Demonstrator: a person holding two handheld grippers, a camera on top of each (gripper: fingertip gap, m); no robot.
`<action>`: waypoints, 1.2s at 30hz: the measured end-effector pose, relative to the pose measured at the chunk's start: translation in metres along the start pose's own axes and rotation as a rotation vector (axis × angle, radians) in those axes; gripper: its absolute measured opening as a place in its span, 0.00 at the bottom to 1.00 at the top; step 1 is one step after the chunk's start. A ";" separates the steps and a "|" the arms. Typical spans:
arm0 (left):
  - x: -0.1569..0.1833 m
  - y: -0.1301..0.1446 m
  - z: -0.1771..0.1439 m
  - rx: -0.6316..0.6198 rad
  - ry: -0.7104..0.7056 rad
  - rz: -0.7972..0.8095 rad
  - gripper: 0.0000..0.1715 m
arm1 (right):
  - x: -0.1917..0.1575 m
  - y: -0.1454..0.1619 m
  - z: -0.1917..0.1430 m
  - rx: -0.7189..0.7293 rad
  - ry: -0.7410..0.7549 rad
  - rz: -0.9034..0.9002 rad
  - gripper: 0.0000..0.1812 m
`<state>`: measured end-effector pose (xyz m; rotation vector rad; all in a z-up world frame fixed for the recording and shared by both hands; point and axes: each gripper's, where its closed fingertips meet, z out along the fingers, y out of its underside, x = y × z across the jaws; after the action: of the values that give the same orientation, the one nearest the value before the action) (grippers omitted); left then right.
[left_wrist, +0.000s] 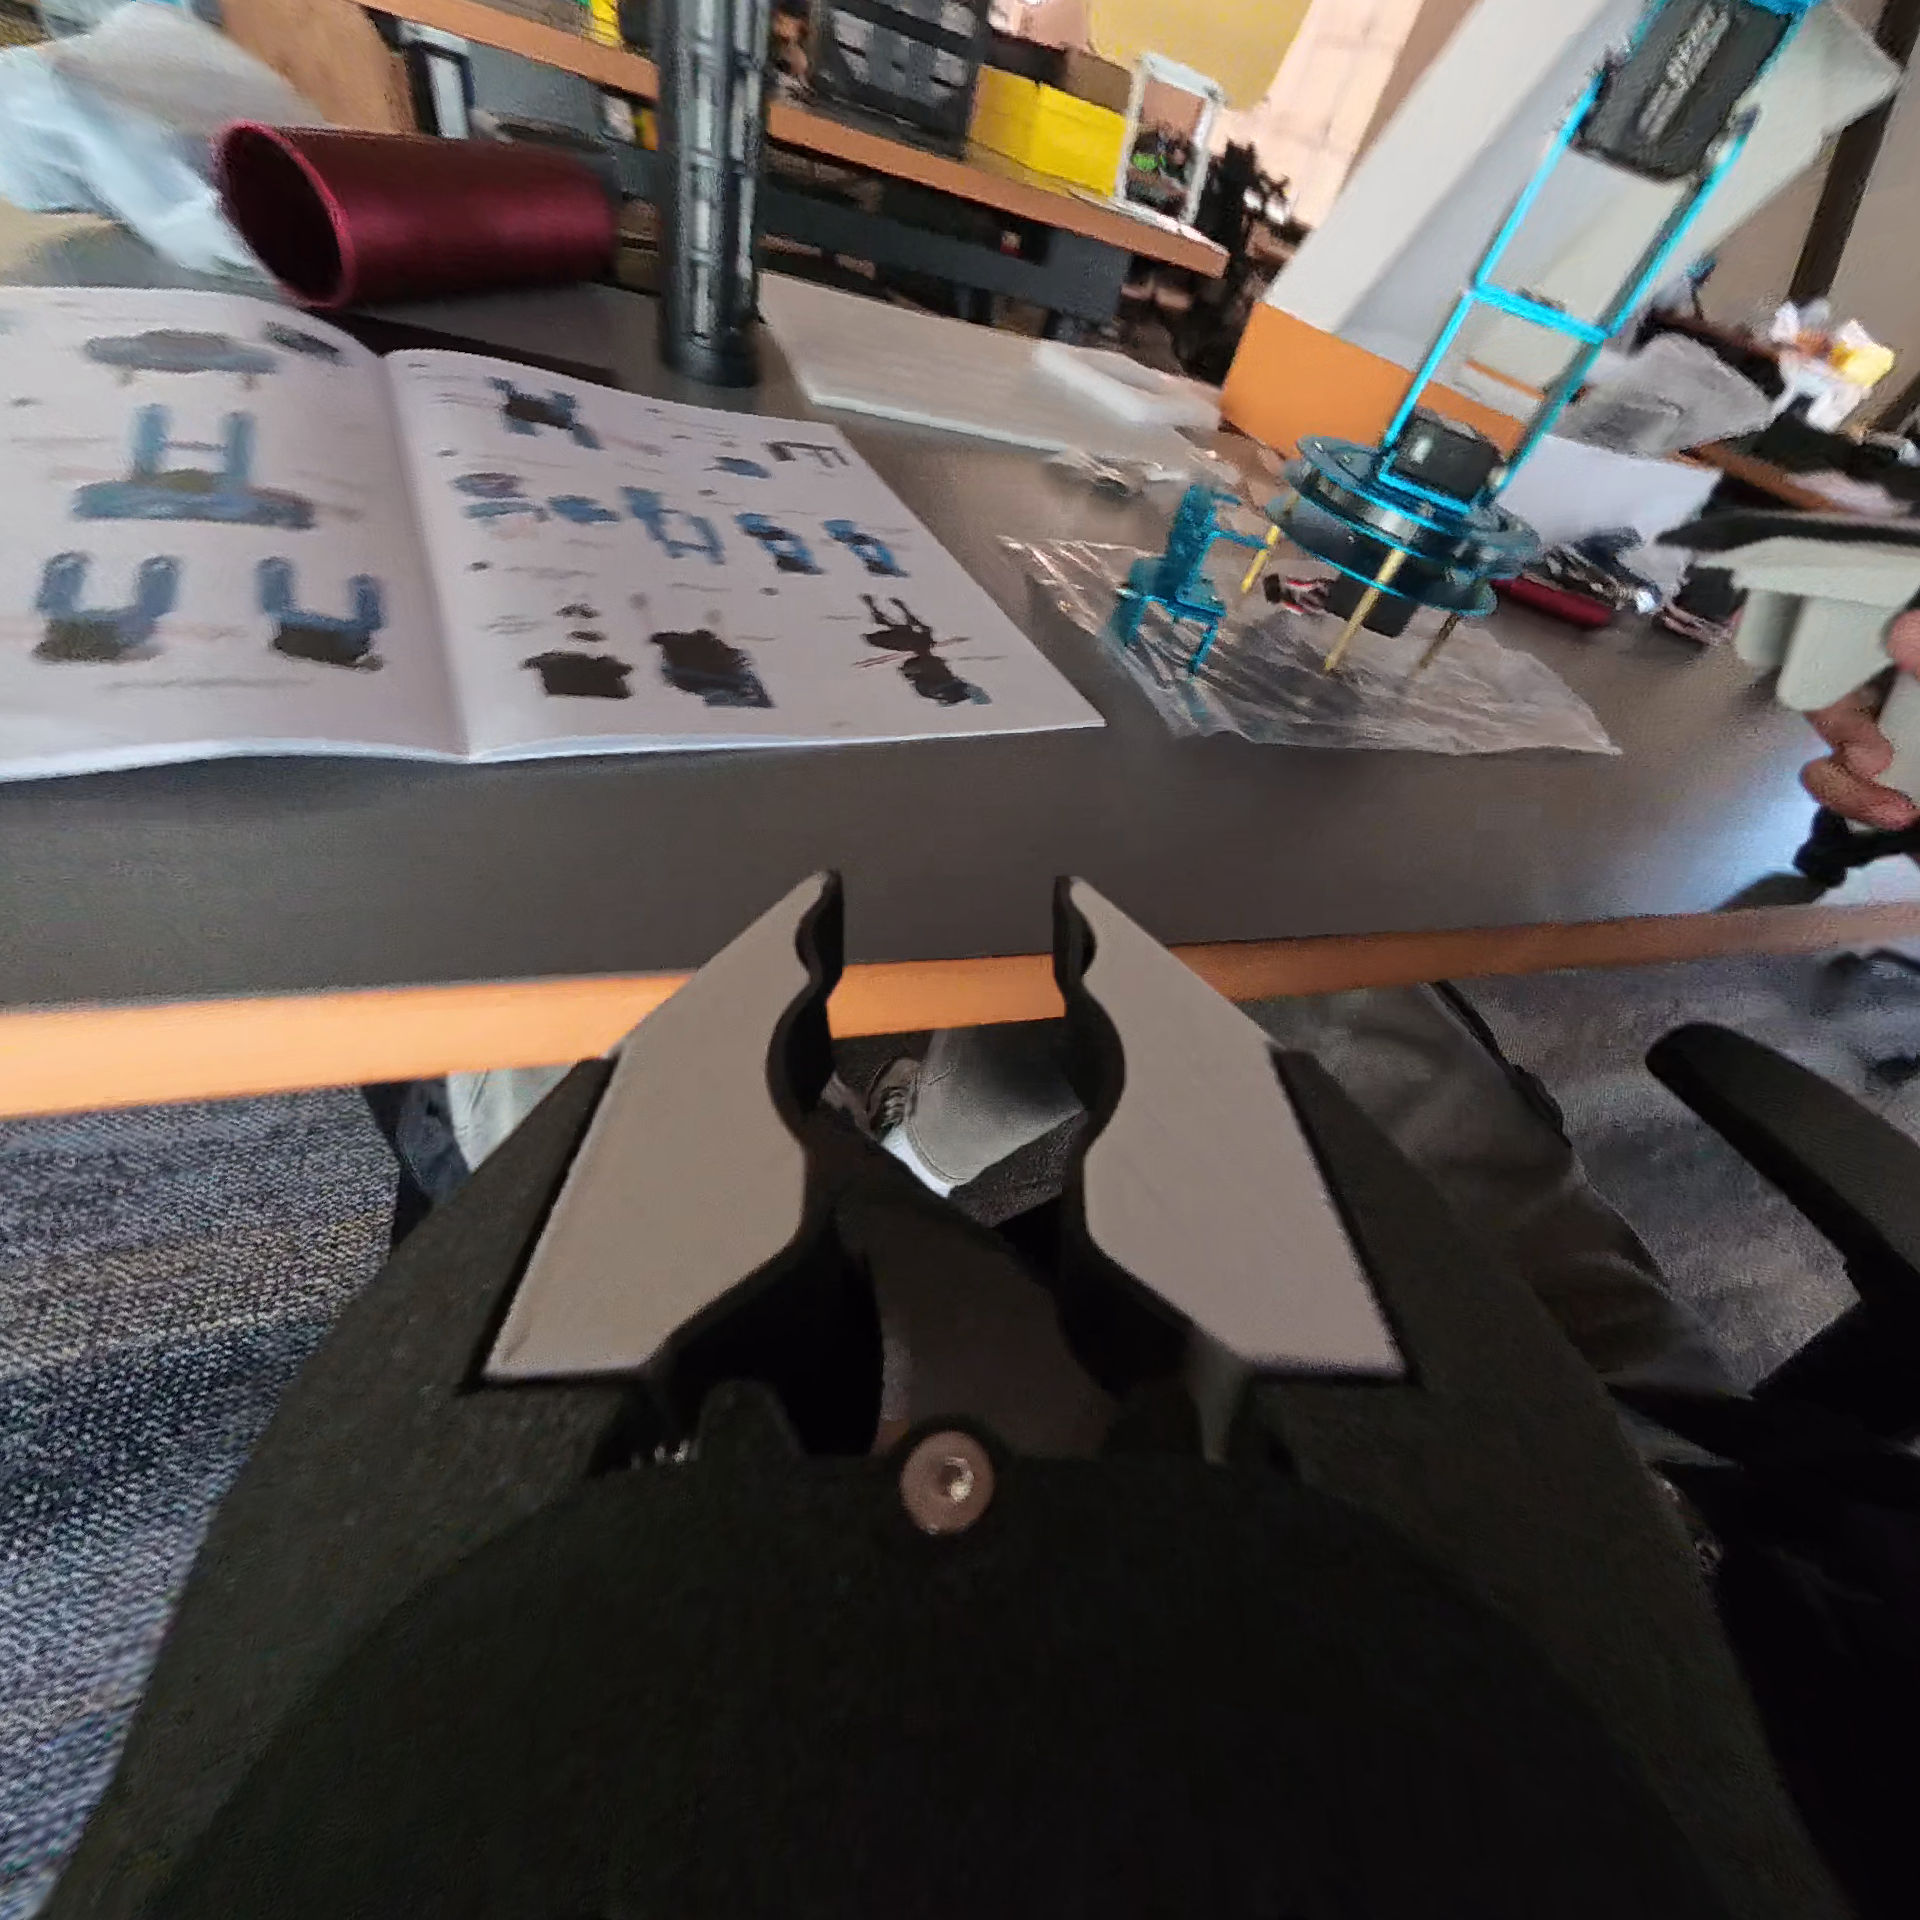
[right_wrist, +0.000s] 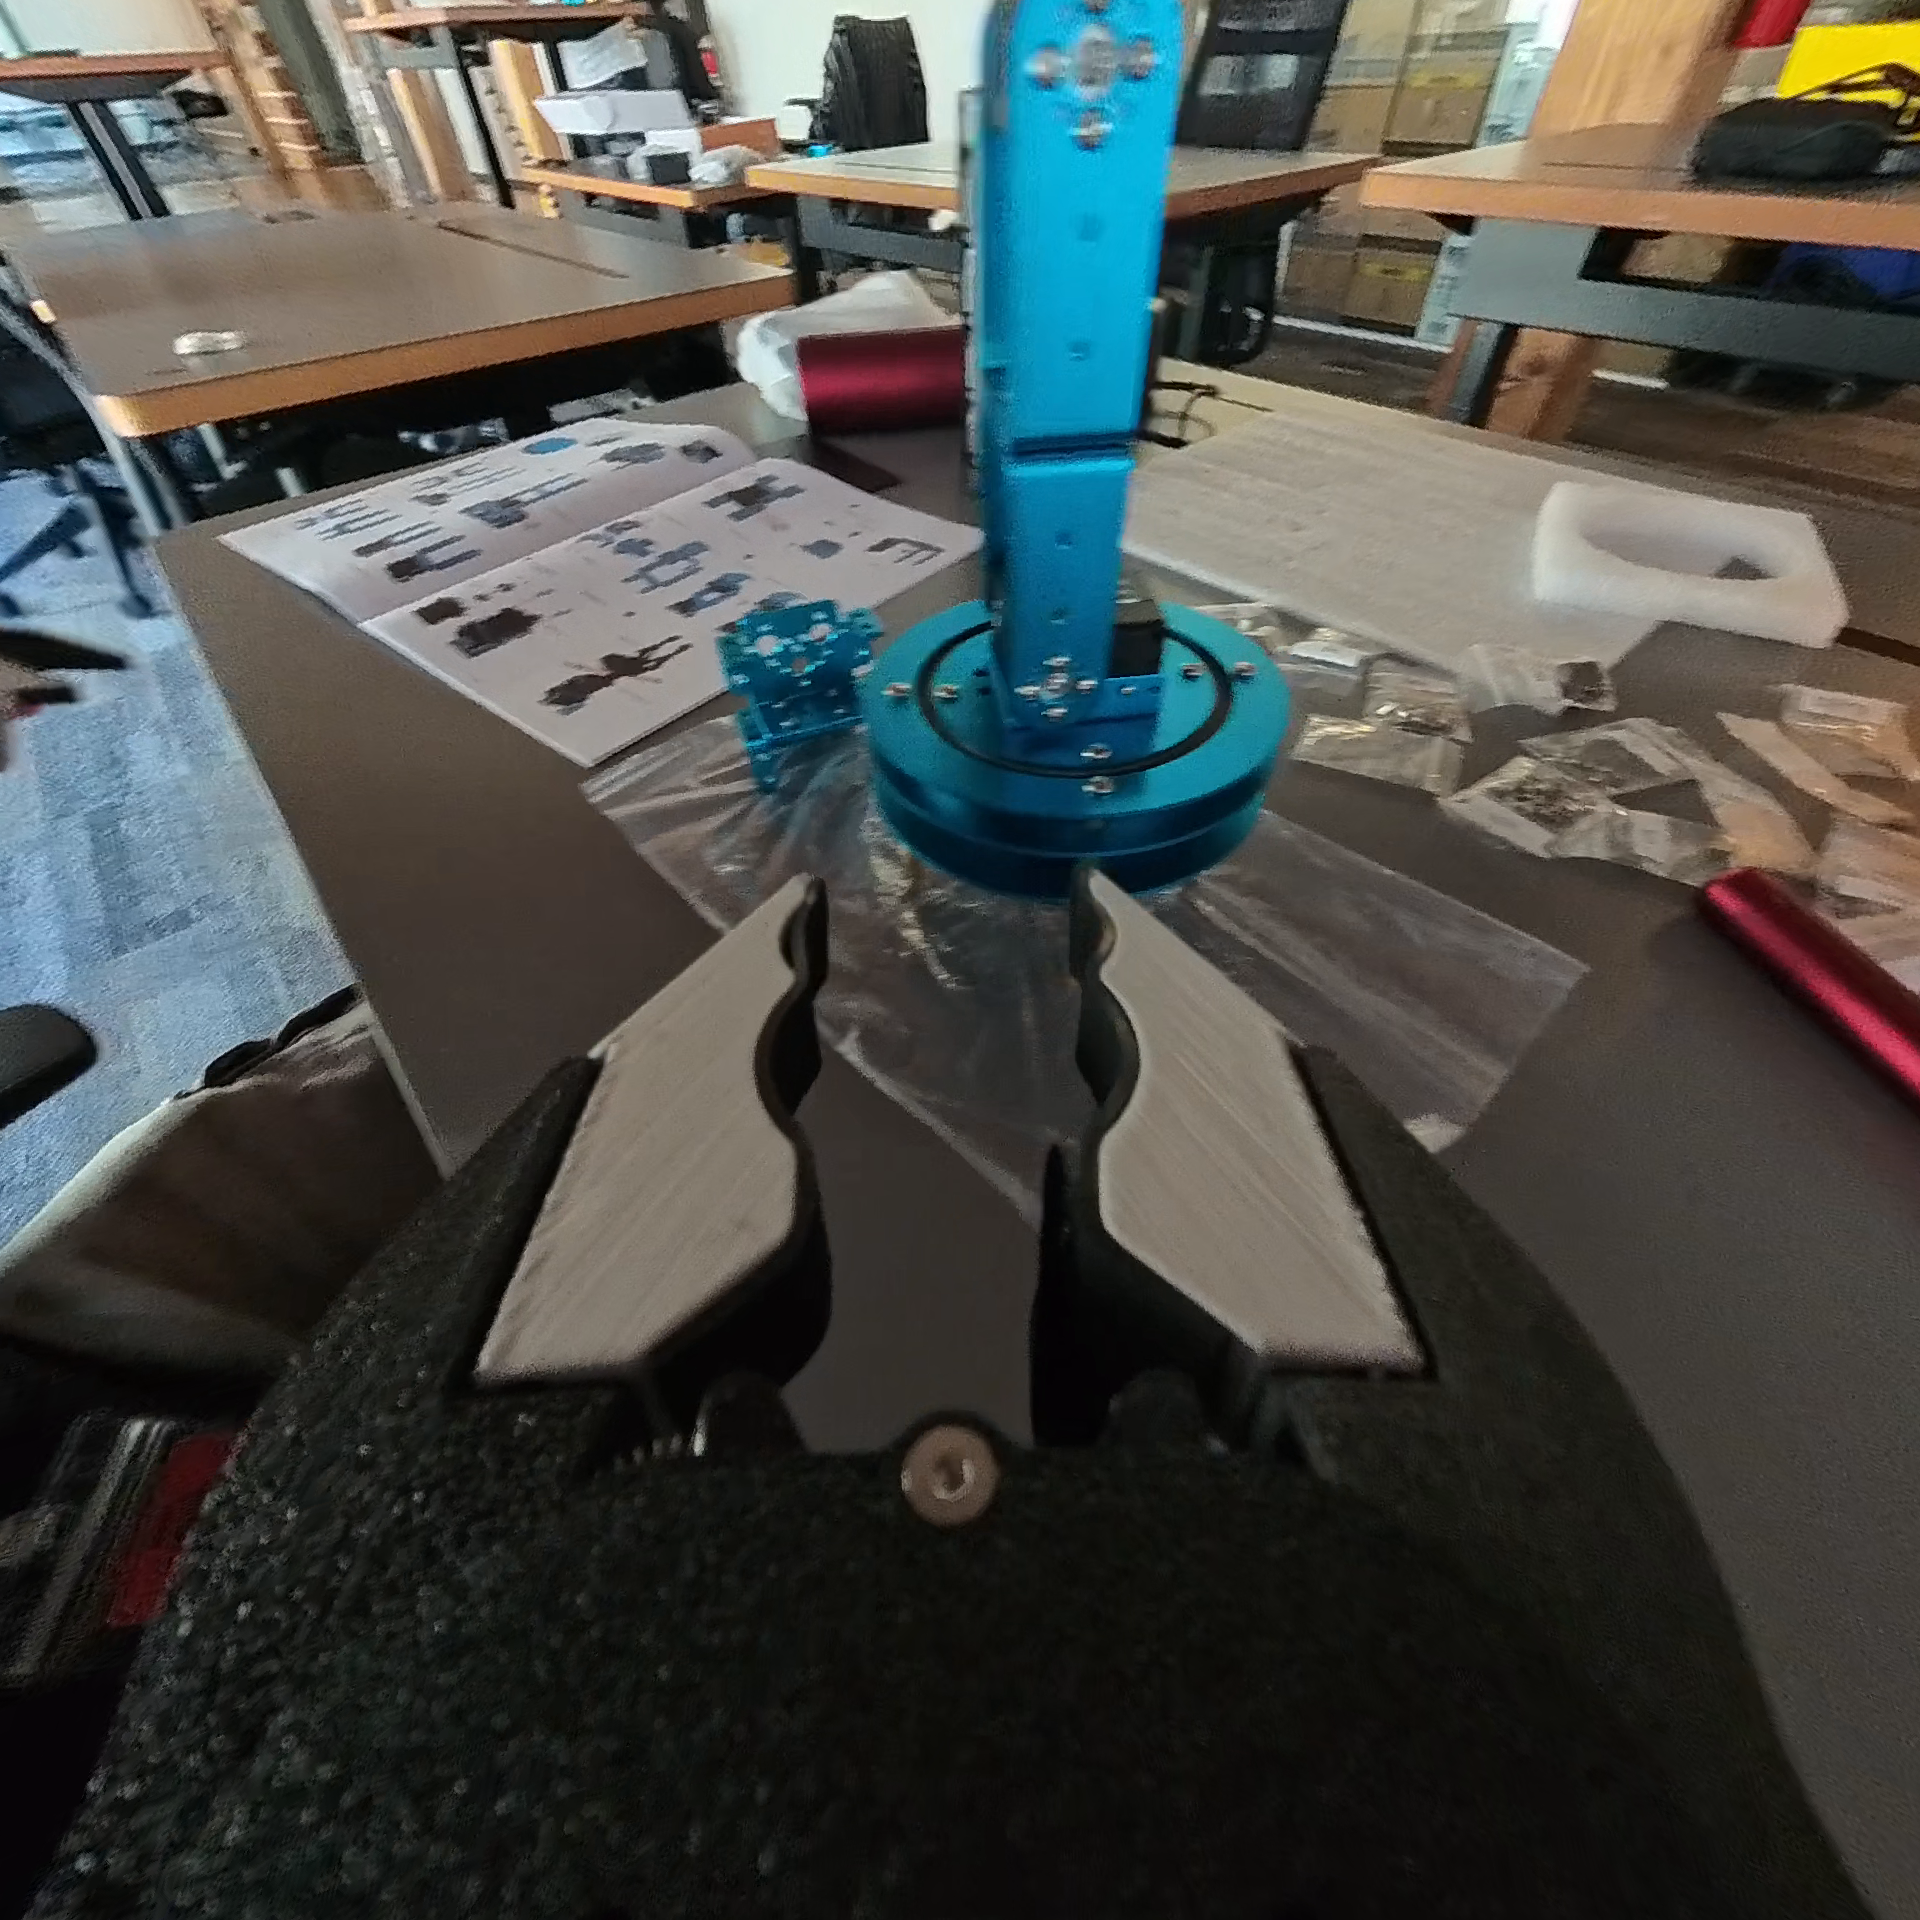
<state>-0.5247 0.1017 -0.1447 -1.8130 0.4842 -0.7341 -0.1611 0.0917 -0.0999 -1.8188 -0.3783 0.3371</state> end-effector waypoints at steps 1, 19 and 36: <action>-0.005 0.002 -0.004 0.016 -0.008 -0.018 0.23 | 0.009 0.000 0.002 -0.004 0.020 0.012 0.25; -0.064 0.019 -0.033 0.089 -0.073 -0.125 0.23 | 0.017 0.018 0.000 -0.119 0.123 0.067 0.25; 0.017 -0.039 -0.072 -0.022 0.035 0.098 0.23 | -0.036 -0.001 -0.034 -0.009 -0.049 0.161 0.31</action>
<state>-0.5623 0.0547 -0.0862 -1.7864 0.6013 -0.6963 -0.1795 0.0477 -0.0882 -1.8575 -0.2680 0.4935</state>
